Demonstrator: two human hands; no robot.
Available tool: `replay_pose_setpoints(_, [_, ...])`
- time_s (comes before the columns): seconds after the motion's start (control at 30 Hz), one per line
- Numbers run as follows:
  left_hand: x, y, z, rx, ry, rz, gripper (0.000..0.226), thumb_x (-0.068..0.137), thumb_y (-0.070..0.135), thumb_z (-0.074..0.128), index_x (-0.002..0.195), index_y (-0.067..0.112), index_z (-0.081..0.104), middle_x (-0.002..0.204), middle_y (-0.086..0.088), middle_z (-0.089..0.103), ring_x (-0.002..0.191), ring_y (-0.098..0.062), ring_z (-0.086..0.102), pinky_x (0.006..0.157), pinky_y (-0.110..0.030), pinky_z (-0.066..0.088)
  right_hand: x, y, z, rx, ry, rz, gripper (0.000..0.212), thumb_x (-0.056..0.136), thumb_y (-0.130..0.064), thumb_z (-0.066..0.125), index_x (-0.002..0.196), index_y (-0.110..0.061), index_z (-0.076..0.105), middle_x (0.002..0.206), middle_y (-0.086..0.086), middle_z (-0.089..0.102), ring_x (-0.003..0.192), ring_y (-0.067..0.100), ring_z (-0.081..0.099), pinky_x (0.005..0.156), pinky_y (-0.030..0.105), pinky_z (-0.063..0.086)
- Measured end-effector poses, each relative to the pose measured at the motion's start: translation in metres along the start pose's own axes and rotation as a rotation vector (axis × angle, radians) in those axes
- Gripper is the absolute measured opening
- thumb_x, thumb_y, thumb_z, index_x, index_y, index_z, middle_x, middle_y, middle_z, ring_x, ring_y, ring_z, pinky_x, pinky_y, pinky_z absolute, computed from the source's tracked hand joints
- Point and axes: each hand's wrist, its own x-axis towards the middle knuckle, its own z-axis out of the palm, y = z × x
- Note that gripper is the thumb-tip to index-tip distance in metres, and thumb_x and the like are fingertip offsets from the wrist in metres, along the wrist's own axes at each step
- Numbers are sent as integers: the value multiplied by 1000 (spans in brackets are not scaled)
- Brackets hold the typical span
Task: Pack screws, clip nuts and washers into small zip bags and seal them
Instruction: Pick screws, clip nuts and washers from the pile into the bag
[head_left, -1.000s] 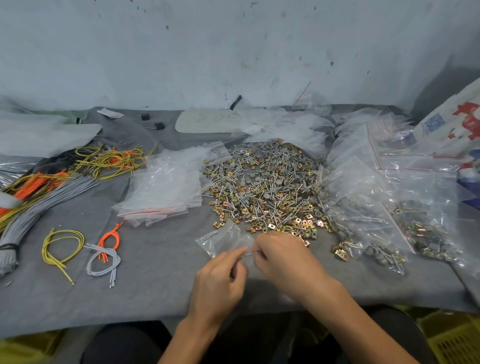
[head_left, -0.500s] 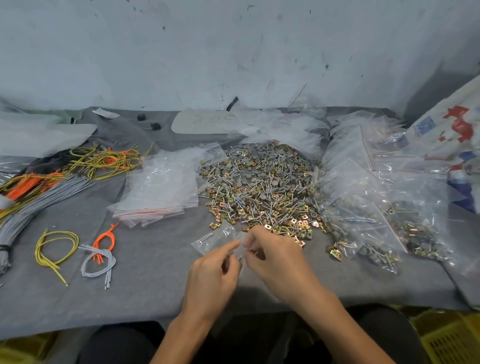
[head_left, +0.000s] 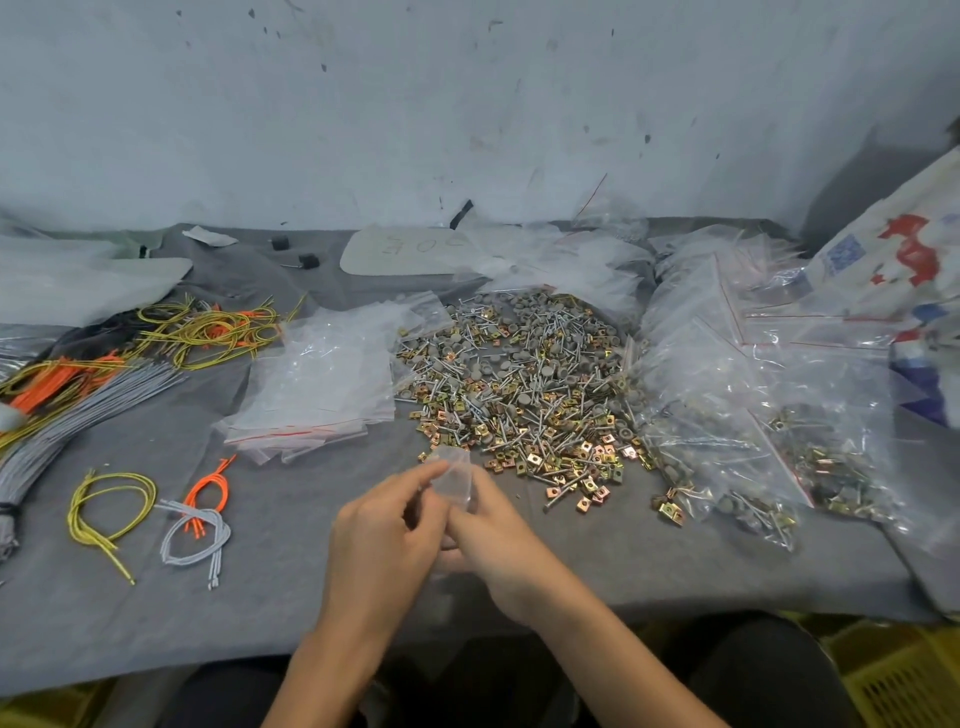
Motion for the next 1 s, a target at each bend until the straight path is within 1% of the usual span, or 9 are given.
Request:
replay_pose_setpoints(0.13, [7, 3, -13, 90, 39, 52, 33, 82, 27, 54, 106, 30, 78, 90, 12, 75, 75, -4, 66, 67, -27, 55, 12, -1, 18, 78, -163, -13, 32, 100, -6, 45, 131, -11, 51, 107, 7, 70, 106, 21, 66, 92, 45, 49])
replay_pose_setpoints(0.2, [7, 6, -17, 125, 44, 79, 37, 82, 32, 49, 106, 30, 78, 95, 12, 76, 82, -5, 66, 70, -26, 54, 16, 0, 25, 175, -212, -4, 30, 97, -7, 46, 126, -6, 54, 106, 8, 66, 109, 23, 61, 97, 46, 40])
replay_pose_setpoints(0.33, [6, 4, -14, 229, 23, 106, 34, 83, 28, 53, 107, 30, 77, 98, 11, 76, 84, -8, 68, 70, -29, 55, 23, 2, 31, 254, -320, 79, 17, 103, -11, 41, 106, -15, 57, 100, 3, 61, 101, 17, 58, 91, 33, 43])
replay_pose_setpoints(0.4, [4, -5, -10, 278, -10, 71, 28, 83, 18, 65, 106, 28, 78, 97, 7, 77, 82, -15, 70, 69, -31, 55, 26, 4, 27, 95, -254, 92, 18, 105, -16, 42, 104, -17, 60, 98, 3, 64, 94, 15, 61, 82, 31, 47])
replay_pose_setpoints(0.5, [0, -16, -3, 259, -58, 26, 32, 79, 6, 77, 104, 26, 78, 88, 5, 76, 72, -18, 68, 65, -31, 53, 20, 4, 6, -237, -65, 79, 22, 98, -20, 60, 119, -17, 57, 101, 7, 69, 80, 11, 68, 69, 35, 59])
replay_pose_setpoints(0.6, [-5, -20, 10, 157, -79, -41, 33, 83, 7, 73, 108, 28, 78, 76, 8, 72, 62, -4, 57, 63, -27, 47, 3, -4, -32, -634, -4, 26, 49, 87, -36, 73, 131, -30, 53, 112, -1, 67, 91, 10, 69, 79, 35, 60])
replay_pose_setpoints(0.67, [-8, -22, 20, 83, -101, -122, 30, 89, 14, 68, 113, 31, 76, 65, 15, 63, 59, 3, 55, 61, -22, 42, -6, -15, -61, -975, 96, -108, 41, 90, -39, 71, 128, -36, 57, 112, -12, 64, 97, 4, 63, 87, 33, 55])
replay_pose_setpoints(0.77, [-14, -26, 33, -8, -114, -211, 28, 92, 17, 65, 114, 31, 75, 60, 19, 58, 63, 6, 57, 61, -21, 42, -9, -32, -98, -1339, 210, -246, 21, 97, -26, 61, 116, -34, 63, 107, -13, 53, 99, 9, 55, 84, 31, 46])
replay_pose_setpoints(1.0, [-21, -32, 38, -62, -78, -227, 28, 90, 11, 67, 111, 27, 77, 62, 23, 58, 59, -3, 55, 57, -11, 39, -3, -14, -106, -1572, 210, -230, 11, 102, -24, 50, 106, -20, 59, 108, -1, 58, 102, 23, 56, 88, 42, 51])
